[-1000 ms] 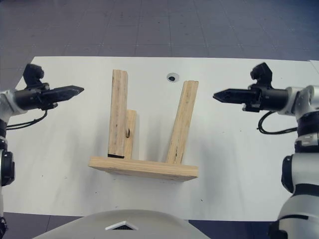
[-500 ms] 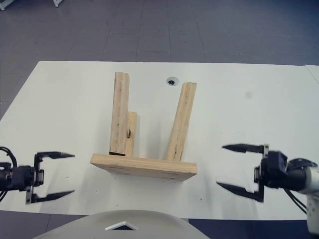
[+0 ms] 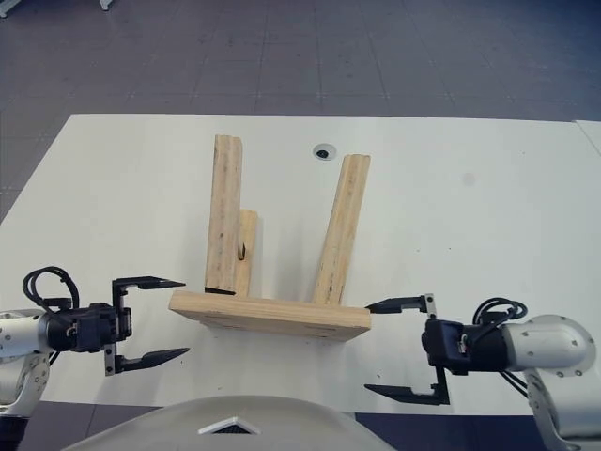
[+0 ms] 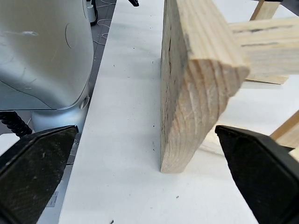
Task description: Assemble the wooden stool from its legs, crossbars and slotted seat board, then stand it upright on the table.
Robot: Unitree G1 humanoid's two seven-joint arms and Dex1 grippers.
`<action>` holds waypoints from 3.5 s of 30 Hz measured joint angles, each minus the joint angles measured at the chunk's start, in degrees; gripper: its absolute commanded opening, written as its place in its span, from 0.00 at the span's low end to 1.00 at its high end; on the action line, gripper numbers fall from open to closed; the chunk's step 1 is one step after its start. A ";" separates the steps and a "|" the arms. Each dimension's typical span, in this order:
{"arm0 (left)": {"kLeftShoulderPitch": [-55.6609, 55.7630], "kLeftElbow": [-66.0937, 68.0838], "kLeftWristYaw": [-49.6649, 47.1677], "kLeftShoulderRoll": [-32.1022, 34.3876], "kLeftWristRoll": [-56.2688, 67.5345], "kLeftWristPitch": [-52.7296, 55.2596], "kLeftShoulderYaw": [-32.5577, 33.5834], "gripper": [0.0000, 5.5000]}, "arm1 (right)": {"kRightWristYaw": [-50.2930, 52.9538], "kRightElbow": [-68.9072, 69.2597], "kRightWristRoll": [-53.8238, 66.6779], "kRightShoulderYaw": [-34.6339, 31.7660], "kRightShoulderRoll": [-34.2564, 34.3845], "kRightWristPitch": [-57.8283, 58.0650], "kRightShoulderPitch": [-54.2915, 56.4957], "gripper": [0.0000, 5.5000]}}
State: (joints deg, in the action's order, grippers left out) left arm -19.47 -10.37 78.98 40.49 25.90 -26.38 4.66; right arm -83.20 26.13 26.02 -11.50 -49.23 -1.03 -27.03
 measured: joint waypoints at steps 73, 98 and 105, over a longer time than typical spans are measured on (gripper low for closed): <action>62.81 27.18 -24.79 7.54 60.98 116.12 -7.79 0.39 | 30.09 -59.41 70.35 32.01 -4.36 93.18 80.11 0.26; 74.18 54.15 12.96 14.26 20.11 97.02 -21.73 0.87 | 6.04 -82.94 25.57 28.55 -4.81 89.99 95.29 0.65; 73.37 53.27 5.95 18.45 13.96 80.00 -10.42 0.87 | 6.30 -74.95 26.40 6.54 -7.23 76.43 90.93 0.65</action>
State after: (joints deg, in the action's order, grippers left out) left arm 53.90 42.91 84.92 58.94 39.86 53.62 -5.76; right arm -76.90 -48.82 52.42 -4.96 -56.46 75.39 63.91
